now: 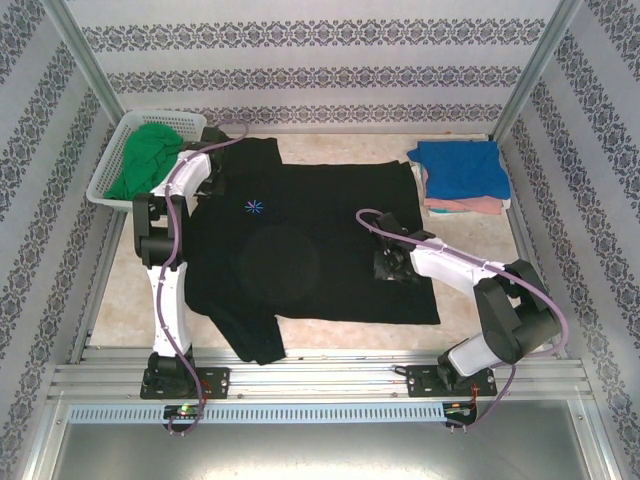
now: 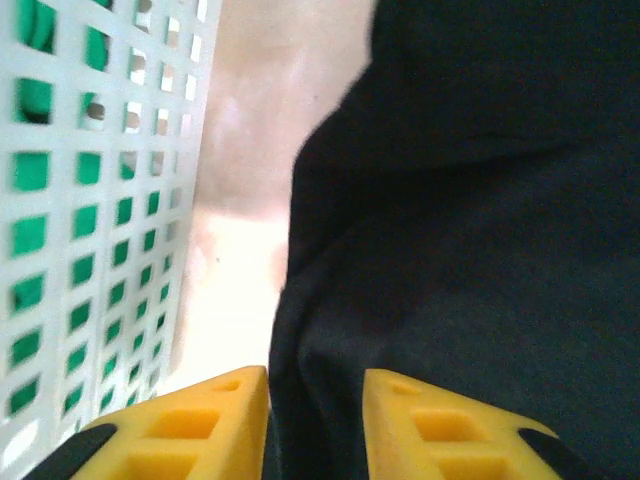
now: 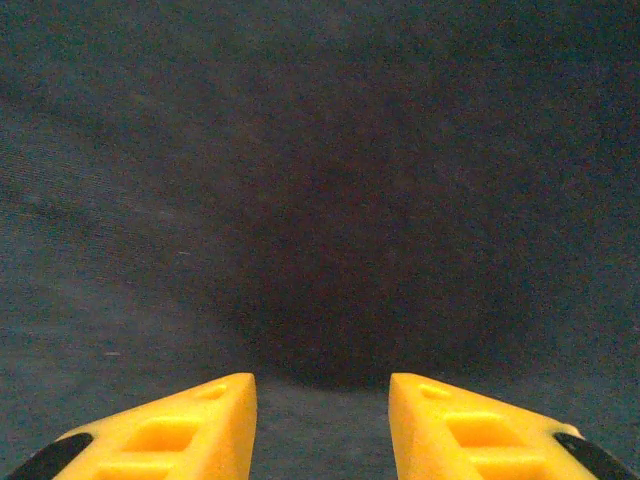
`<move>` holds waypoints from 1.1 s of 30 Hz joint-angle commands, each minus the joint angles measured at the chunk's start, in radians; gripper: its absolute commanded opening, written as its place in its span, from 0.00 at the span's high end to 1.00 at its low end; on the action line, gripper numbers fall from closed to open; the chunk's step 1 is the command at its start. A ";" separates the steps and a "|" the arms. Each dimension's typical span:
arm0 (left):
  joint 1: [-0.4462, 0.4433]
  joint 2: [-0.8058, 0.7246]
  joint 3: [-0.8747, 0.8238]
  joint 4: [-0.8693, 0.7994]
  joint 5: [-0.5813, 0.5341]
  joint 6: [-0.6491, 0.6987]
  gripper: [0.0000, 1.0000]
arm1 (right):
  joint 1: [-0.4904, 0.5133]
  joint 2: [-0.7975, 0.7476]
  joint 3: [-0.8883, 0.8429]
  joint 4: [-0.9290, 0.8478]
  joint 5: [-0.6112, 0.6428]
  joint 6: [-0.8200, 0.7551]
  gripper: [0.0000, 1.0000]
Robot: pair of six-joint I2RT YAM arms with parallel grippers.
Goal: Fold and stack the t-shirts
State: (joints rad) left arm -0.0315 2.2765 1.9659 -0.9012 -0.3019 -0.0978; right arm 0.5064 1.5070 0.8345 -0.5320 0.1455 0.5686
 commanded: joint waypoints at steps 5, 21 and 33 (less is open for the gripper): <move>-0.086 -0.430 -0.265 -0.041 0.069 -0.041 0.63 | 0.087 -0.078 0.007 -0.124 0.064 0.037 0.52; -0.704 -1.304 -1.235 -0.025 0.150 -0.726 0.53 | 0.007 -0.443 -0.205 -0.409 0.066 0.310 0.02; -1.054 -1.344 -1.275 -0.280 0.041 -1.196 0.63 | -0.138 -0.367 -0.218 -0.335 0.040 0.257 0.02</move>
State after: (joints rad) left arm -1.0328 0.9386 0.6907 -1.0550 -0.2077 -1.1091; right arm 0.3889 1.1385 0.6277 -0.8753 0.1928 0.8375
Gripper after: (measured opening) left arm 0.379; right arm 0.979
